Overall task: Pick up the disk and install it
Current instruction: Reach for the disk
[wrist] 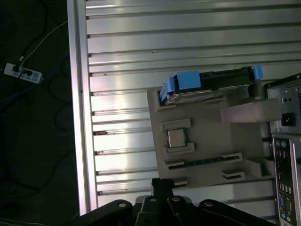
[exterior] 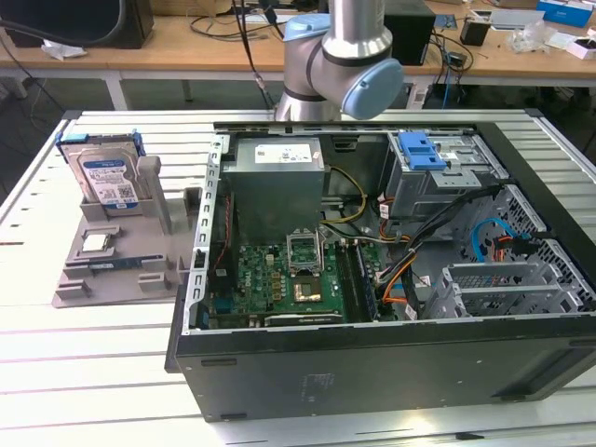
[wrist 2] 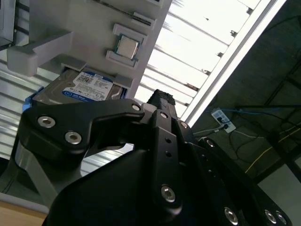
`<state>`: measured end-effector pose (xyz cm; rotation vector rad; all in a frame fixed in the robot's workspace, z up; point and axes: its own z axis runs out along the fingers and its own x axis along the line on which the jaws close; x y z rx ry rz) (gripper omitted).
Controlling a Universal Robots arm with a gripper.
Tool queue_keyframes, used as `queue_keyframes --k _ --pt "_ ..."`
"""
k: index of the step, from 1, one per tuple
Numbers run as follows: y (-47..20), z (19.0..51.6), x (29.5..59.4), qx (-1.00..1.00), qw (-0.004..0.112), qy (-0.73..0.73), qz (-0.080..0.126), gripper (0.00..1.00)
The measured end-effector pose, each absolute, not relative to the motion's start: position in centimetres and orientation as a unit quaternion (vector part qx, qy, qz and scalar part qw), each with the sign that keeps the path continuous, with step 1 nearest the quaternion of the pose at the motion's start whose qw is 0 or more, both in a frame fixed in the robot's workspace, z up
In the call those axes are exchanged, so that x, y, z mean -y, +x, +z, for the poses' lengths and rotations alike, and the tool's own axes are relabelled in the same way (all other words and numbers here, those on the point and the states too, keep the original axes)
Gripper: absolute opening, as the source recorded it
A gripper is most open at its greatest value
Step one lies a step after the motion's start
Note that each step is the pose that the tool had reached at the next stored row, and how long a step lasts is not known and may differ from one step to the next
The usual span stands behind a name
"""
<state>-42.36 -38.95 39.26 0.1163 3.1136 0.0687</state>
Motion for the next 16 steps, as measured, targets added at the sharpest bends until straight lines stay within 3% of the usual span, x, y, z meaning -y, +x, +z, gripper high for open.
queue_keyframes --k 16 --pt "-40.1 39.2 35.4 -0.999 0.013 0.035 0.013 0.10"
